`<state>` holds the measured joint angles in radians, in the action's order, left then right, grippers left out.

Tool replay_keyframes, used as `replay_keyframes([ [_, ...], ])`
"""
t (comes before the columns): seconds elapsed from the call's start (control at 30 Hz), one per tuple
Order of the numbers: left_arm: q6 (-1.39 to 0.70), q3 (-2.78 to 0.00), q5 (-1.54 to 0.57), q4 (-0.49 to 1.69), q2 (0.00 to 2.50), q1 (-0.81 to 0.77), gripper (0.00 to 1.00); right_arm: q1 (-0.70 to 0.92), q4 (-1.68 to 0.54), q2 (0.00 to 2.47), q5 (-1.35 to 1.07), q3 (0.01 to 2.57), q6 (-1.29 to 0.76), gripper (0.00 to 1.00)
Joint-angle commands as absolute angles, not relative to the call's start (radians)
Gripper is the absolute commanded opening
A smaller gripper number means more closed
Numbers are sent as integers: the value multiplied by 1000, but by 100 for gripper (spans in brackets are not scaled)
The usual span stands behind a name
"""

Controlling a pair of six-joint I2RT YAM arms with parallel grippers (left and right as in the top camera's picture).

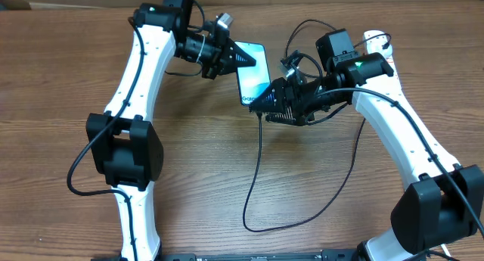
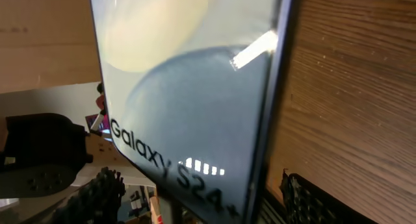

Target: Plug charger to phone and switch on socket

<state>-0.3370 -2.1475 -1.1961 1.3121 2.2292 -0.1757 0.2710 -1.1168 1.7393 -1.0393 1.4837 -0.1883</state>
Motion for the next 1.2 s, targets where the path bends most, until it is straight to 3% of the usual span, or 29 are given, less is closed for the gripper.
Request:
replay_keyframes([
  [0.0, -344, -2163, -1250, 1312, 2203, -143, 4, 257, -1121, 1724, -1030, 1494, -187, 72],
  [0.2, -344, -2163, -1250, 1312, 2203, -141, 4, 257, -1123, 1724, -1033, 1494, -187, 43],
  [0.67, -356, -2163, -1216, 1316, 2203, -162, 4, 263, -1107, 1724, -1065, 1494, -213, 43],
  [1.17, -376, -2163, -1203, 1316, 2203, -169, 4, 279, -1100, 1724, -1119, 1494, -213, 33],
])
